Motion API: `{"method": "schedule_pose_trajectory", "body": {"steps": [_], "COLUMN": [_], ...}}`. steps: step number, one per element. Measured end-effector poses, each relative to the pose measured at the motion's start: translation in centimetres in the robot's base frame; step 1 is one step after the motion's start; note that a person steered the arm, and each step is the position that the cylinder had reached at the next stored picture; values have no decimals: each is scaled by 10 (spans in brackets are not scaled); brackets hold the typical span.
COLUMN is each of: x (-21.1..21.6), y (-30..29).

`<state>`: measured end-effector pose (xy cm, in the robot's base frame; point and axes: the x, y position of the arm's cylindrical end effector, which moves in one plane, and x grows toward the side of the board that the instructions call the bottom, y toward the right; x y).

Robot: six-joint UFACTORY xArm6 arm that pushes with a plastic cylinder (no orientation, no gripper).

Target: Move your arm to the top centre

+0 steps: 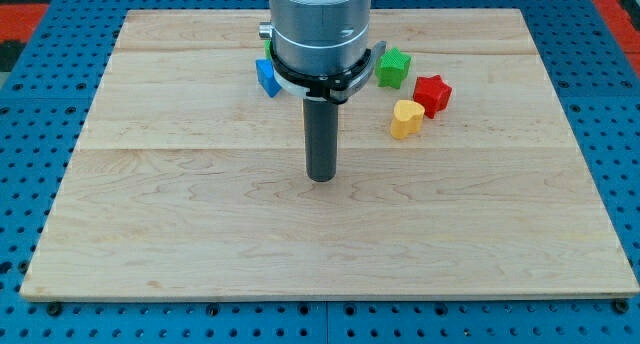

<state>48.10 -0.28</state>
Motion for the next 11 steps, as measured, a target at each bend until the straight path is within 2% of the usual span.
{"method": "schedule_pose_trajectory", "body": {"steps": [1, 10, 11], "x": [-8, -8, -26], "y": [-40, -68, -56]}}
